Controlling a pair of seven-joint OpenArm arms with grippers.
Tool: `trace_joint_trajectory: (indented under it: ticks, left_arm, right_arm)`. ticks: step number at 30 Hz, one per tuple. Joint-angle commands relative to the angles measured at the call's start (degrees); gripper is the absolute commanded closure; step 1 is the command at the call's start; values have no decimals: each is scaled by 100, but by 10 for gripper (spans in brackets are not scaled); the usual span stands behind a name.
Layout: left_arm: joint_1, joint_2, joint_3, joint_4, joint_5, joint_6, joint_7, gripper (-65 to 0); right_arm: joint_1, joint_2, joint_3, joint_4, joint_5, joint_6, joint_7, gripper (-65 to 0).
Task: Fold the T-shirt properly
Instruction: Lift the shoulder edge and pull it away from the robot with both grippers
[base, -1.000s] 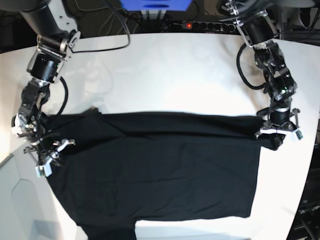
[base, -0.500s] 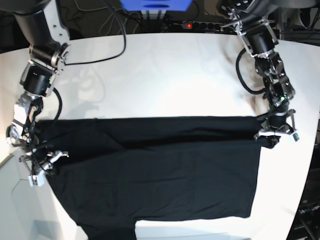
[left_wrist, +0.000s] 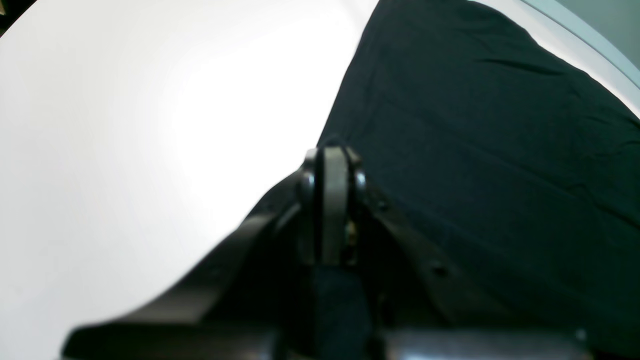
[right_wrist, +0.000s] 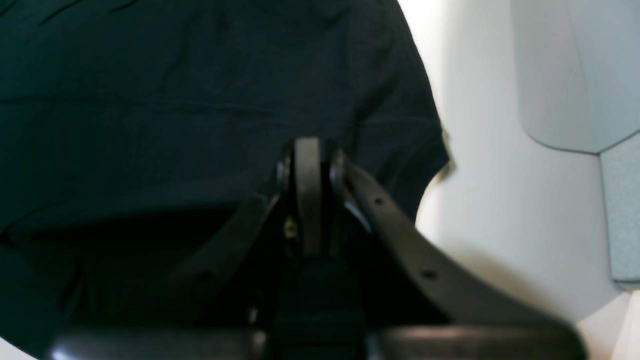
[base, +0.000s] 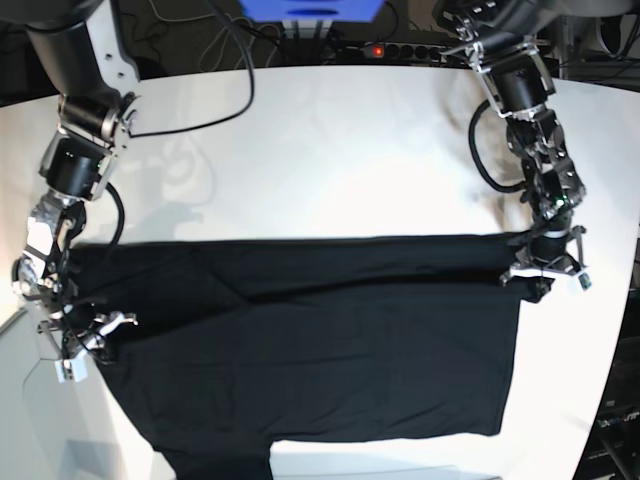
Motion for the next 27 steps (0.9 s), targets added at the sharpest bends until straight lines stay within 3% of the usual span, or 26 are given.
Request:
trace_joint_trajectory:
  ticks: [1, 27]
  left_arm:
    - [-96, -95, -31, 90, -19, -21, -156, -1]
    - [-412, -209, 4, 81, -27, -21, -138, -4]
  right_arm:
    - [193, 75, 10, 93, 85, 80, 181, 0]
    - [193, 75, -500, 93, 85, 80, 181, 0]
